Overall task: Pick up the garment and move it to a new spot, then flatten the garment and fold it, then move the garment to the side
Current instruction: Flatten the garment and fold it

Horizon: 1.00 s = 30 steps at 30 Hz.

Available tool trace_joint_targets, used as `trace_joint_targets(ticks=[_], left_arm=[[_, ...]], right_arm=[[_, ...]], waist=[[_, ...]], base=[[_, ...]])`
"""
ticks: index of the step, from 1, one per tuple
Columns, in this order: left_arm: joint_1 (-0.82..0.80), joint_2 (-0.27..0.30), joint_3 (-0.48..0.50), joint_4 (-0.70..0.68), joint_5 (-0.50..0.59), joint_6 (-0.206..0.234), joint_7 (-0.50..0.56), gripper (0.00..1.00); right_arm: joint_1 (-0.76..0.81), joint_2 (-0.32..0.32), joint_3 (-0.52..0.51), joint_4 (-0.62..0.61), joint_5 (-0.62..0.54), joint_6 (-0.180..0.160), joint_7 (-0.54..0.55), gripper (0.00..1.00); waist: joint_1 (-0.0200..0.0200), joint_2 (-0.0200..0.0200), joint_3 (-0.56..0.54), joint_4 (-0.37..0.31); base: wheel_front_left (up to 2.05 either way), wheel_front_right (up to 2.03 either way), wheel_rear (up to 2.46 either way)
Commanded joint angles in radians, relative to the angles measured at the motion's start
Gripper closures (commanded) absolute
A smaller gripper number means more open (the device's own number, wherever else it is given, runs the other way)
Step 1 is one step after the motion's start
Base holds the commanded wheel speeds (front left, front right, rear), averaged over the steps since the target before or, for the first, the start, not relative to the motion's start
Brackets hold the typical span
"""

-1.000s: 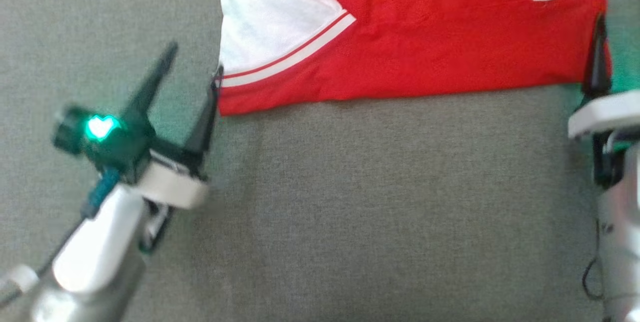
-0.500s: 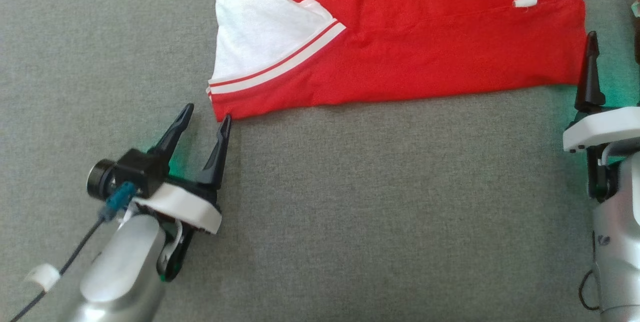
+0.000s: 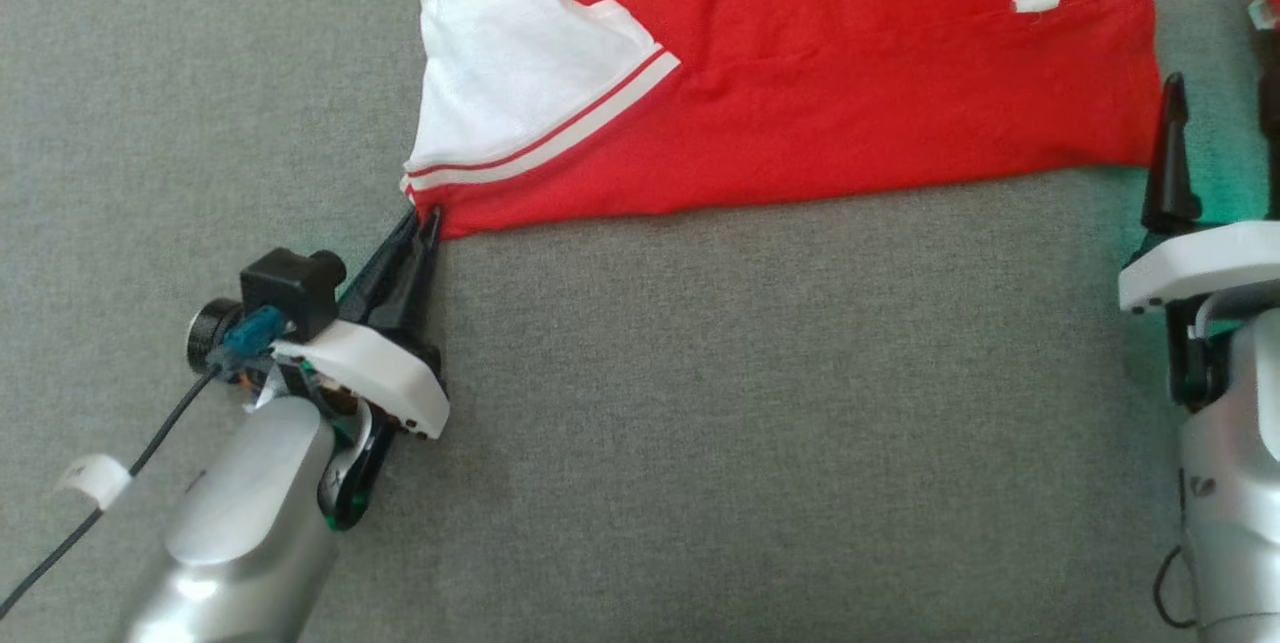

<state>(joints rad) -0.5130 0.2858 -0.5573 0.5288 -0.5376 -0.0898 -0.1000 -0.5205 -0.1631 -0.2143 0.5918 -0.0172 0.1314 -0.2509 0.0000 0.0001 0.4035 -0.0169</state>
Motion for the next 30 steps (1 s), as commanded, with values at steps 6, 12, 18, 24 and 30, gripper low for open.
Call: trace_joint_targets(ticks=[6,12,18,24,30], left_arm=[[0.024,0.026,0.006,-0.065,-0.026,-0.014,0.003,1.00],[0.037,0.053,0.006,-0.143,-0.020,-0.003,0.005,1.00],[0.038,0.076,0.006,-0.188,-0.005,0.016,0.007,1.00],[0.059,0.094,0.008,-0.224,-0.002,0.036,0.005,1.00],[0.143,0.114,-0.001,-0.278,-0.011,0.061,0.017,1.00]], right_arm=[[0.025,-0.007,0.057,0.034,0.042,-0.001,0.002,0.00],[0.018,-0.038,0.100,0.089,0.111,-0.001,0.077,0.00],[0.005,-0.066,0.135,0.128,0.170,-0.001,0.155,1.00],[0.040,-0.105,0.164,0.103,0.225,-0.001,0.168,1.00],[0.143,-0.140,0.169,0.046,0.264,-0.001,0.174,1.00]], waist=[[0.0000,-0.0001,-0.014,0.007],[0.0000,-0.0001,-0.017,0.028],[0.0000,-0.0001,-0.016,0.044],[0.0000,-0.0001,-0.037,0.049],[0.0000,-0.0001,-0.099,0.059]], base=[[0.00,0.00,0.00],[0.00,0.00,0.00],[0.00,0.00,0.00],[0.00,0.00,0.00],[0.00,0.00,0.00]])
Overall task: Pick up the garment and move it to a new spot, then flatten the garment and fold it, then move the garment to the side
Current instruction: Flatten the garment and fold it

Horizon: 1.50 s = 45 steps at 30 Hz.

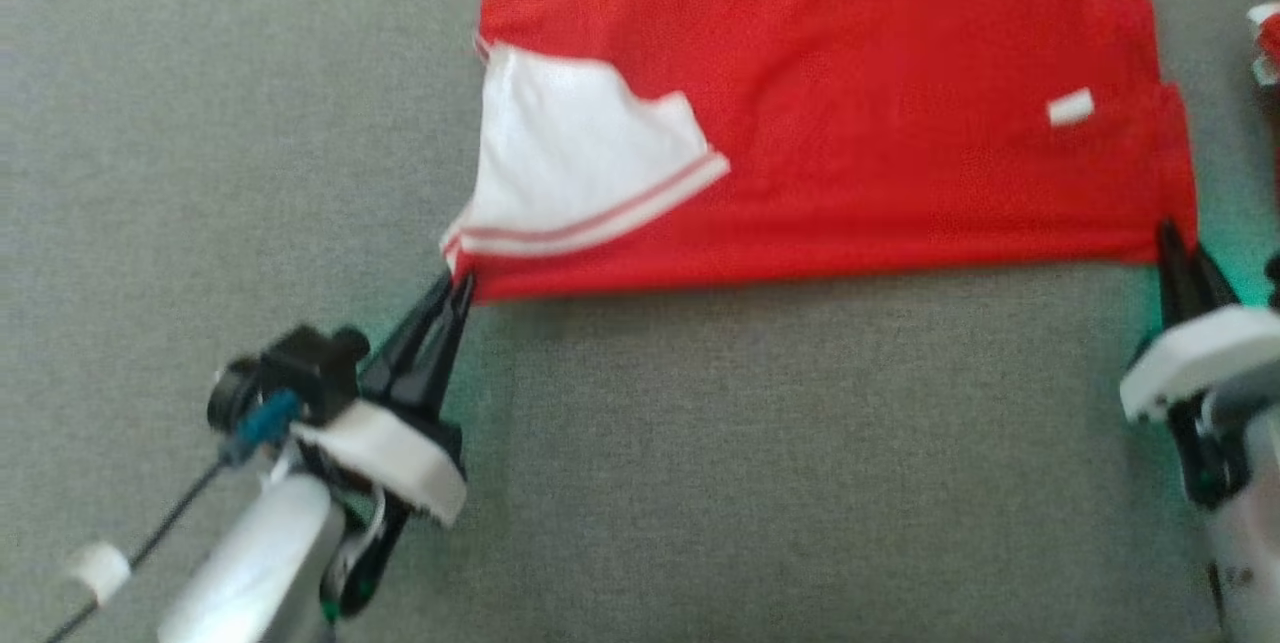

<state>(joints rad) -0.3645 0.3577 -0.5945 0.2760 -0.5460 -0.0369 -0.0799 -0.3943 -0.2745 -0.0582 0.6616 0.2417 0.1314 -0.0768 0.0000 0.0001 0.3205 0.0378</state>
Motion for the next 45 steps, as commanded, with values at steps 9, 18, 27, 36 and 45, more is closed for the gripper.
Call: trace_joint_targets(ticks=[9,18,27,36,45], left_arm=[[0.201,0.089,0.025,-0.162,-0.029,0.078,0.028,1.00],[0.324,0.126,-0.005,-0.282,-0.041,0.116,0.083,1.00],[0.292,0.150,-0.022,-0.329,-0.025,0.121,0.146,0.00],[-0.079,0.228,0.047,-0.370,0.006,-0.001,0.234,0.00],[-0.591,0.277,-0.041,-0.187,-0.123,-0.092,0.547,0.00]], right_arm=[[0.273,-0.038,-0.055,-0.222,0.032,-0.001,0.040,1.00],[0.447,0.010,-0.126,-0.398,0.006,-0.001,0.096,1.00],[0.485,0.038,-0.157,-0.515,0.003,-0.001,0.132,0.00],[0.415,0.047,-0.154,-0.635,-0.024,-0.001,0.124,0.00],[0.316,0.050,-0.081,-0.684,-0.072,-0.001,0.157,0.00]], waist=[[0.0000,-0.0001,-0.082,0.010],[0.0000,-0.0001,-0.097,0.007],[0.0000,-0.0001,-0.071,0.000],[0.0000,-0.0001,0.028,-0.037],[0.0000,-0.0001,0.154,-0.113]], base=[[0.00,0.00,0.00],[0.00,0.00,0.00],[0.00,0.00,0.00],[0.00,0.00,0.00],[0.00,0.00,0.00]])
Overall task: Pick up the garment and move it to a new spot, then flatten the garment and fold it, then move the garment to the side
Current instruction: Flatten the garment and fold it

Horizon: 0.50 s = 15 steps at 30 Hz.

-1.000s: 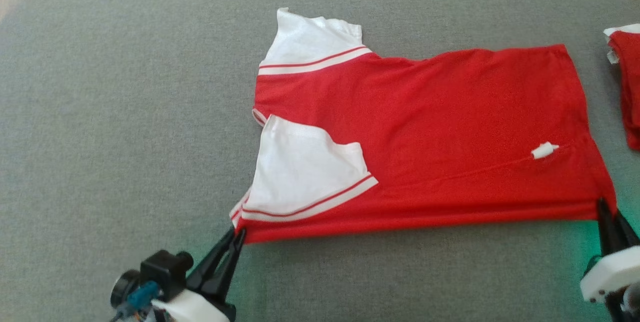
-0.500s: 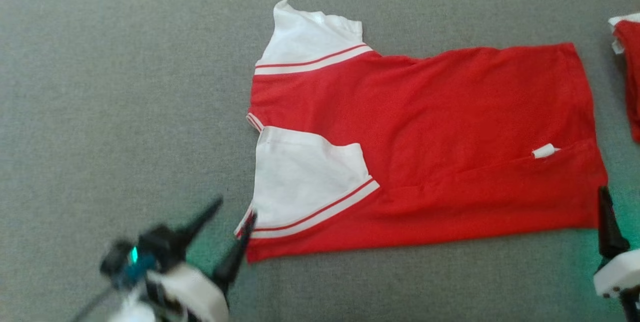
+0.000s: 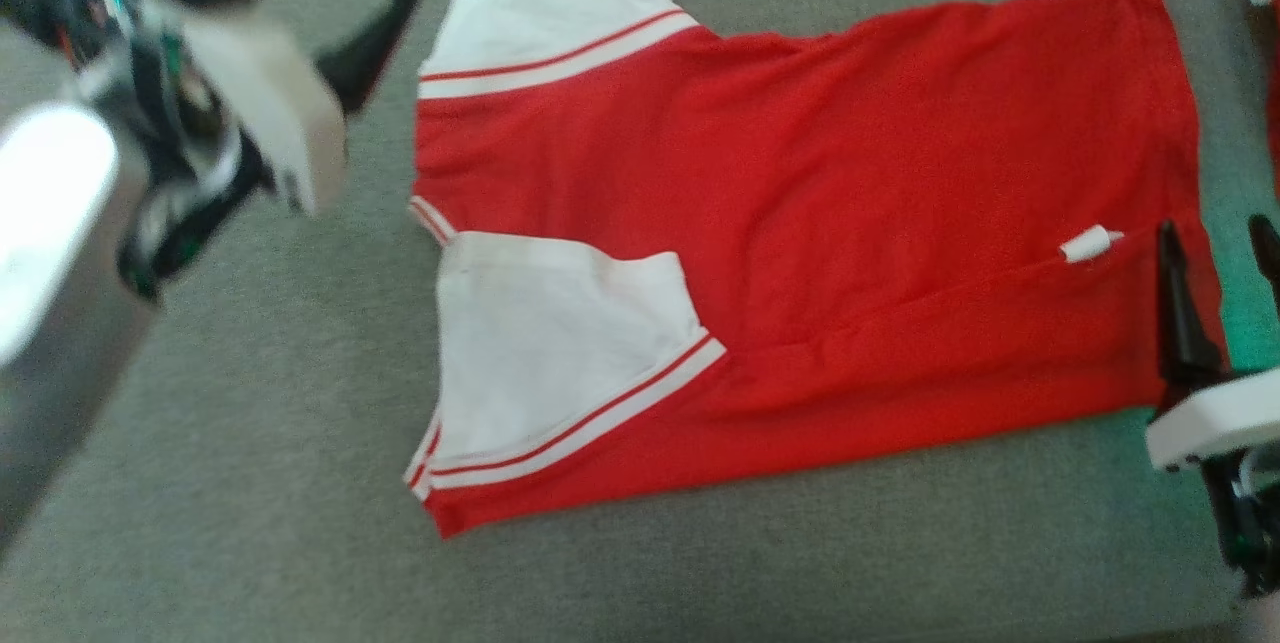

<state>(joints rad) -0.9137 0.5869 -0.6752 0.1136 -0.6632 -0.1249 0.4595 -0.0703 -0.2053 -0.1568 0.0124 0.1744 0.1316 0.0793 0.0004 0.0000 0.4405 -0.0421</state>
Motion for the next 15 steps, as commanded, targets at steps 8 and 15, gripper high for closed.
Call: trace_joint_targets(ticks=[8,15], left_arm=[[-0.326,0.122,-0.159,0.102,-0.190,-0.005,0.191,0.00],[-0.423,0.146,-0.249,0.187,-0.241,-0.006,0.196,0.00]], right_arm=[[-0.053,-0.006,0.065,-0.034,-0.008,-0.001,-0.003,0.00],[-0.069,0.000,0.087,-0.014,-0.008,-0.001,-0.017,0.00]], waist=[[-0.0004,0.0000,0.102,-0.106],[-0.0004,0.0000,0.133,-0.149]], base=[[0.00,0.00,0.00],[0.00,0.00,0.00]])
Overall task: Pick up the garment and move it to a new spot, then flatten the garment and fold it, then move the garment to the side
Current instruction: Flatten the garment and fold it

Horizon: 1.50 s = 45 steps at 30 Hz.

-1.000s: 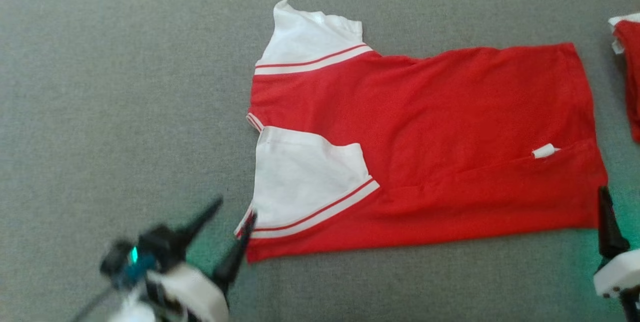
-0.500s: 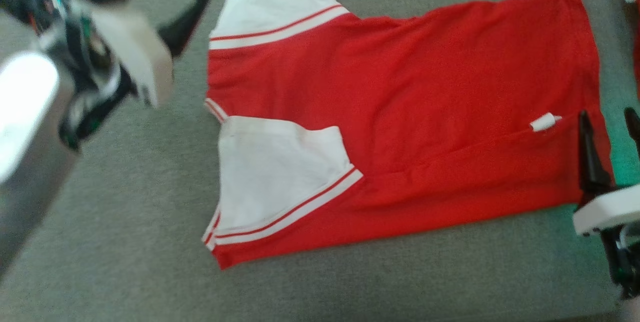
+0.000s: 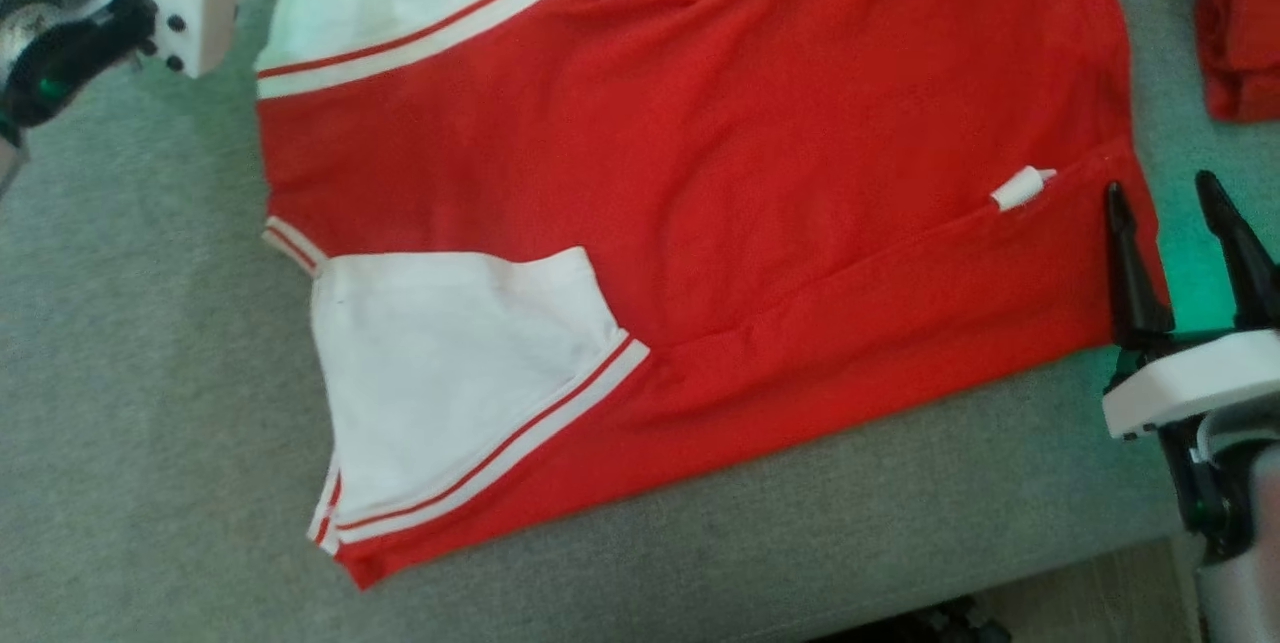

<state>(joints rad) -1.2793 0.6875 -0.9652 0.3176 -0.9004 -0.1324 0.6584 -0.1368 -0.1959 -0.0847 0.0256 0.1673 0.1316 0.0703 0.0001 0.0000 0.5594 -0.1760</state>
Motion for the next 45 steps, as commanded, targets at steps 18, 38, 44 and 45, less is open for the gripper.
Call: trace_joint_targets(ticks=[18,38,44,45], left_arm=[[-0.164,0.101,-0.154,0.103,-0.086,0.002,-0.029,0.00],[-0.268,0.091,-0.252,0.133,-0.080,0.002,-0.179,1.00],[-0.305,0.057,-0.271,0.140,-0.023,0.002,-0.269,1.00],[-0.311,0.049,-0.275,0.138,-0.016,0.002,-0.281,1.00]], right_arm=[[-0.037,0.005,0.032,0.016,0.004,-0.001,-0.047,0.00],[-0.161,-0.029,0.071,0.011,0.040,-0.001,-0.011,0.00],[-0.302,-0.110,0.132,0.030,0.080,-0.001,0.129,0.00],[-0.333,-0.121,0.138,0.047,0.085,-0.001,0.165,0.00]], waist=[[-0.0001,0.0000,0.055,-0.059],[-0.0001,0.0000,0.065,-0.057],[-0.0001,0.0000,0.071,-0.028],[-0.0001,0.0000,0.072,-0.021]], base=[[0.00,0.00,0.00],[0.00,0.00,0.00],[0.00,0.00,0.00],[0.00,0.00,0.00]])
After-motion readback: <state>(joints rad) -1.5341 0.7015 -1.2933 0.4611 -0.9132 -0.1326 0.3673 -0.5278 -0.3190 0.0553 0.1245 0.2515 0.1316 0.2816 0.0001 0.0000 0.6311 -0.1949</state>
